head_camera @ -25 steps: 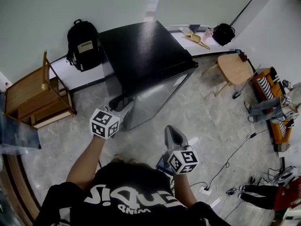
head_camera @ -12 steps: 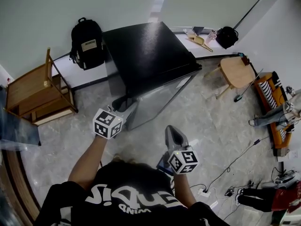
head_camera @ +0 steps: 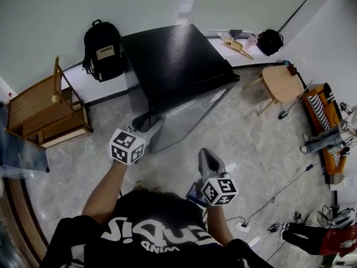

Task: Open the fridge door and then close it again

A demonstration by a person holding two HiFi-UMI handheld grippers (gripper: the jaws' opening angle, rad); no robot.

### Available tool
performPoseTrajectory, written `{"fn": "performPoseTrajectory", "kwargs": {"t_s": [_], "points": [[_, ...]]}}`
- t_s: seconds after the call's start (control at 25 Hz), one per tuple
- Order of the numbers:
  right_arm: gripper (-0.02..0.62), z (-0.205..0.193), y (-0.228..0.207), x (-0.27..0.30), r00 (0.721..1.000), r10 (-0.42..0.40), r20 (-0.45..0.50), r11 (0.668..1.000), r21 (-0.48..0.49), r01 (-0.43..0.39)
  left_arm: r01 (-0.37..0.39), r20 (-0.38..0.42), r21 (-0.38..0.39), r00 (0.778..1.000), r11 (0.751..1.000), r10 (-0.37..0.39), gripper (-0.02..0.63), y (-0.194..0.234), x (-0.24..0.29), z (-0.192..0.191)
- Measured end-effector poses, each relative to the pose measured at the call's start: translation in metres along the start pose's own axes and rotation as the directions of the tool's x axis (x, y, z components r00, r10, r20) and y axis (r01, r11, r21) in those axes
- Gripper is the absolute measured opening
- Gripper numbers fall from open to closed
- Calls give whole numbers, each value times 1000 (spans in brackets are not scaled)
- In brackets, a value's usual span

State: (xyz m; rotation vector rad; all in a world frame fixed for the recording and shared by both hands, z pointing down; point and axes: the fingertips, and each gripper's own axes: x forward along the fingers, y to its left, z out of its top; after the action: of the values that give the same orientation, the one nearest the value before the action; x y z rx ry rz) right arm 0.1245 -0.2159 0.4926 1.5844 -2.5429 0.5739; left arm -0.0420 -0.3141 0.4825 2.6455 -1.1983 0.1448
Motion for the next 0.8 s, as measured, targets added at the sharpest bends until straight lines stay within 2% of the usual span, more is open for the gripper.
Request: {"fn": "performPoseTrajectory", "kwargs": {"t_s": [0.28, 0.48, 0.8], "points": [[-3, 1, -2, 2, 1000, 1, 0, 1000, 2, -1, 3, -9, -3, 1000, 1000, -3, 179, -2, 0, 0], [-3, 1, -2, 2, 1000, 5, 5, 1000, 1, -5, 59, -14, 27, 998, 998, -59, 176, -38, -8, -9], [-3, -2, -4, -20, 1000, -17, 25, 1000, 14, 17, 110, -32, 13, 993, 994, -110, 172, -74, -17, -16]]}}
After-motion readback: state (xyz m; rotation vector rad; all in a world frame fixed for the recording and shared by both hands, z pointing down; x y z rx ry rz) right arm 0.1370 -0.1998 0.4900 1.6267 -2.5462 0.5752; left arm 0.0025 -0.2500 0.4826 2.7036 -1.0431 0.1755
